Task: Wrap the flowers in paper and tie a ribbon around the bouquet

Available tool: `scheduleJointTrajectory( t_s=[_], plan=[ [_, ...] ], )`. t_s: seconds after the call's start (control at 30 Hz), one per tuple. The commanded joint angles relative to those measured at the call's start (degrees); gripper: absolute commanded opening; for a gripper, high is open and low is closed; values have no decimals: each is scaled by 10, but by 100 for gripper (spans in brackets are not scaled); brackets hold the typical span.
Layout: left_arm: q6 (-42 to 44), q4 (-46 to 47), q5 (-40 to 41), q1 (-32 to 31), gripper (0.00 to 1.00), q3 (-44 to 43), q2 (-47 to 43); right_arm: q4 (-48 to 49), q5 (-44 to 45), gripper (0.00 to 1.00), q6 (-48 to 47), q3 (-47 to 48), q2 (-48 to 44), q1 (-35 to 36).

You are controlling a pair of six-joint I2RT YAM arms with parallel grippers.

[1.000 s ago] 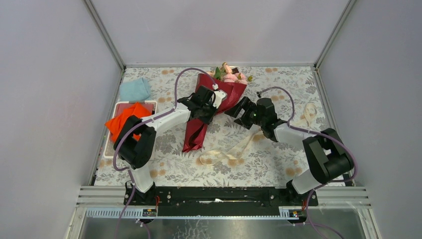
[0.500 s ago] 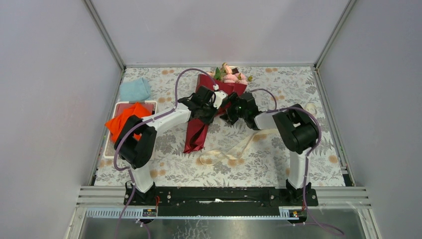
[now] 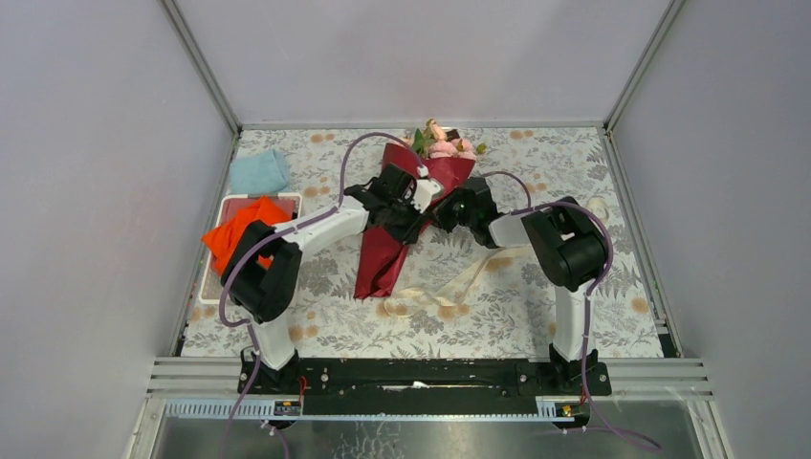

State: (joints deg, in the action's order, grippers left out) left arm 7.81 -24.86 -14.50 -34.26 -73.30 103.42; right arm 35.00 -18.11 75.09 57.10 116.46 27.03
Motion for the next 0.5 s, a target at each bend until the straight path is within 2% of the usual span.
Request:
scheduleJointTrajectory(
  t_s=[0.0, 0.07, 0.13, 0.3, 0.47],
  plan=[
    [81, -69, -81, -38, 52, -31, -34, 19, 1, 0, -11, -1, -8, -19],
    [123, -99, -101, -74, 66, -30, -53, 14, -1, 0, -21, 1, -6, -24],
    [158, -113, -118, -113, 73, -19, -61, 11, -4, 0, -31, 3, -3, -28],
    [194, -106, -121, -161, 75, -11, -15, -28, -6, 0, -84, 25, -5, -31],
    [231, -106, -123, -169, 75, -8, 15, -41, -12, 0, -102, 32, -6, -36]
  ],
)
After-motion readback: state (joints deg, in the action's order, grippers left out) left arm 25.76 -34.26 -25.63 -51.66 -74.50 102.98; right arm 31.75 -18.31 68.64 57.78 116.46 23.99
